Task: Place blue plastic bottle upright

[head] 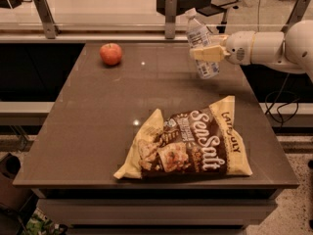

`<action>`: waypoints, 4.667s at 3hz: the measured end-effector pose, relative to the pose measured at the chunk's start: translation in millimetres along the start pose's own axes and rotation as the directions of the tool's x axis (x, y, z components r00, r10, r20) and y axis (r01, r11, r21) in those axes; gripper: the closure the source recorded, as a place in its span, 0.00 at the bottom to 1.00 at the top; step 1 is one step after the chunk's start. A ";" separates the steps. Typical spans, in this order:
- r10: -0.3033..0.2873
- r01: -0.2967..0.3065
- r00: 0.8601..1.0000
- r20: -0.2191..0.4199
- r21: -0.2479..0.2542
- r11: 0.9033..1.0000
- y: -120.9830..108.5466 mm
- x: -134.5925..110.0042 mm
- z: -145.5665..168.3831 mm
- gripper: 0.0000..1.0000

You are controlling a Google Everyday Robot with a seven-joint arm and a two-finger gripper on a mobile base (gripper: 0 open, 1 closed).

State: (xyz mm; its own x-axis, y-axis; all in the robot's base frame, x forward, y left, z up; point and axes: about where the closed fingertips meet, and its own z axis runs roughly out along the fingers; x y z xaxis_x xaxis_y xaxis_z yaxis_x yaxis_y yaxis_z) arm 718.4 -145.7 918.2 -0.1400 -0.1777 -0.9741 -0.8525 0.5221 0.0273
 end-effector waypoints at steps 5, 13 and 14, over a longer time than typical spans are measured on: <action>0.024 -0.022 0.995 0.096 -0.027 0.999 -6.7 12.2 41.6 1.00; 0.054 -0.054 0.986 0.159 -0.007 0.999 -10.3 15.9 36.5 1.00; 0.056 -0.056 0.985 0.166 -0.004 0.998 -9.9 17.2 35.6 1.00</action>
Offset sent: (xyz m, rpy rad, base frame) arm 0.0121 0.0141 -0.0138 0.0743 -0.0195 -0.0044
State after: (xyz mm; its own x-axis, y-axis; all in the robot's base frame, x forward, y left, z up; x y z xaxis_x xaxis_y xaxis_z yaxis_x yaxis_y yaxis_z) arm 742.4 -124.3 893.3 -0.1022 -0.0072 -0.9947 -0.8452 0.5279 0.0831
